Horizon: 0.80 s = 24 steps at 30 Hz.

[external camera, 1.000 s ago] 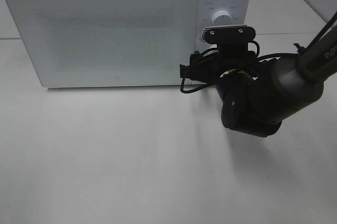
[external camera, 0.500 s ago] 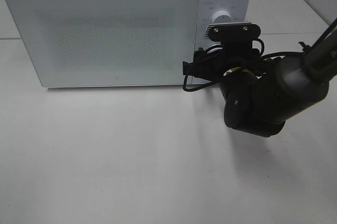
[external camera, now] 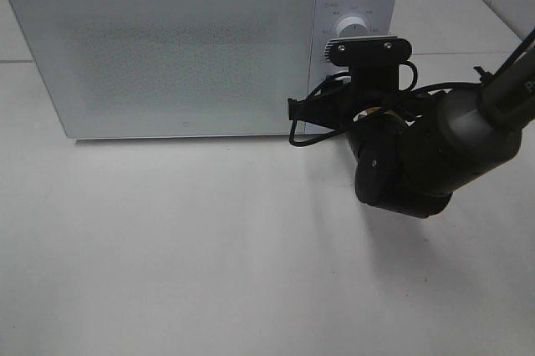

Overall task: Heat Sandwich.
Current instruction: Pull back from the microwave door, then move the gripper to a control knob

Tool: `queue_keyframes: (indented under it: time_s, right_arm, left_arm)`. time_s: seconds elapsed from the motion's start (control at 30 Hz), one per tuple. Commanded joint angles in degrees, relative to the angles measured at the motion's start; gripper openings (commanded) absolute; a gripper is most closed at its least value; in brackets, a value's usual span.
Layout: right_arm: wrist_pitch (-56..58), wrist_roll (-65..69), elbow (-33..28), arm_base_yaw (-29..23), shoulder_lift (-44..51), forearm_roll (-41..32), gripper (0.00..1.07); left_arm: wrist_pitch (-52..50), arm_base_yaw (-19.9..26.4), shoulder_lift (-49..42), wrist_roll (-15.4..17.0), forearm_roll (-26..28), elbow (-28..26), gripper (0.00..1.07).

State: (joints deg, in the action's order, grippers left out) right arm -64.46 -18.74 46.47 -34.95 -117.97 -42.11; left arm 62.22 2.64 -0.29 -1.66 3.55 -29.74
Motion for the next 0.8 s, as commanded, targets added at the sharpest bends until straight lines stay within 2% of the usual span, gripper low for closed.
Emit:
queue_keyframes:
  time_s: [0.03,0.37,0.8]
  right_arm:
    - [-0.06,0.57,-0.06,-0.06,0.46,-0.11,0.08]
    - [-0.17,1.32,-0.06,-0.06,0.46,-0.11,0.10]
    - [-2.92,26.47,-0.06,-0.06,0.46,4.24,0.09]
  left_arm:
    - [-0.69,0.17,-0.97,0.23,0.06,0.23,0.98]
    - [-0.69,0.17,-0.97,0.23,0.06,0.23,0.98]
    - [-0.69,0.17,-0.97,0.23,0.06,0.23,0.98]
